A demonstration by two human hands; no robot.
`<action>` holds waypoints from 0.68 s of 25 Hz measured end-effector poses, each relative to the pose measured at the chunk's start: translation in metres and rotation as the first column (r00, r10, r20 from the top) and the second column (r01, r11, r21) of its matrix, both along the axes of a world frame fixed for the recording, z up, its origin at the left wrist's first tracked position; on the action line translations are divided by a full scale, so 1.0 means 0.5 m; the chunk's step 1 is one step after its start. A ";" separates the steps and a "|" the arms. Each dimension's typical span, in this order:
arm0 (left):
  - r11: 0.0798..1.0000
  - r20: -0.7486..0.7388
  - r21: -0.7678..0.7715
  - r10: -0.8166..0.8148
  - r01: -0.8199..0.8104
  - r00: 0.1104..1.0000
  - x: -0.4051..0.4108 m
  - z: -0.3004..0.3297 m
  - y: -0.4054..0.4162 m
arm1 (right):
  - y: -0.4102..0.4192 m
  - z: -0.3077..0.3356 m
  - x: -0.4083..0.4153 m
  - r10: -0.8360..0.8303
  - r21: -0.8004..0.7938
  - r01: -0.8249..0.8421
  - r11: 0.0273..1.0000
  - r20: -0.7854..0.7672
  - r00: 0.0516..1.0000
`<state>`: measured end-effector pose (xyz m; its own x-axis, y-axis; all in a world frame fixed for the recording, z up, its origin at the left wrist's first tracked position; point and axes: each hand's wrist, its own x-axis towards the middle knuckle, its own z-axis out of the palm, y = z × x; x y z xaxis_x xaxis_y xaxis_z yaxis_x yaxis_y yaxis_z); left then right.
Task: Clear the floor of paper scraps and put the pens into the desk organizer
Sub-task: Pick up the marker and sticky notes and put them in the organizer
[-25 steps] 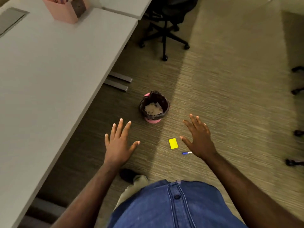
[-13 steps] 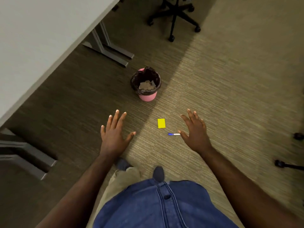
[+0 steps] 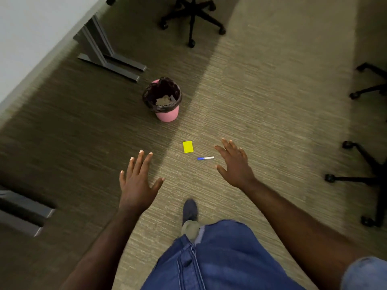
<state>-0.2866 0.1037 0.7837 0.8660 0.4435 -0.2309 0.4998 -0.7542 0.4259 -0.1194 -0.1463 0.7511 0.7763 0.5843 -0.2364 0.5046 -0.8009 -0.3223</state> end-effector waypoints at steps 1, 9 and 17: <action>1.000 0.012 -0.002 -0.015 0.015 1.000 -0.005 -0.001 -0.014 | -0.018 0.005 -0.013 -0.016 0.004 0.016 1.000 0.012 1.000; 0.984 0.004 -0.017 -0.179 0.179 0.984 -0.006 -0.019 -0.144 | -0.165 0.013 -0.062 -0.159 0.022 0.158 0.987 0.026 0.987; 0.967 -0.127 -0.065 -0.254 0.248 0.959 0.210 -0.129 -0.274 | -0.260 -0.093 0.107 -0.187 -0.043 0.185 0.982 -0.073 0.980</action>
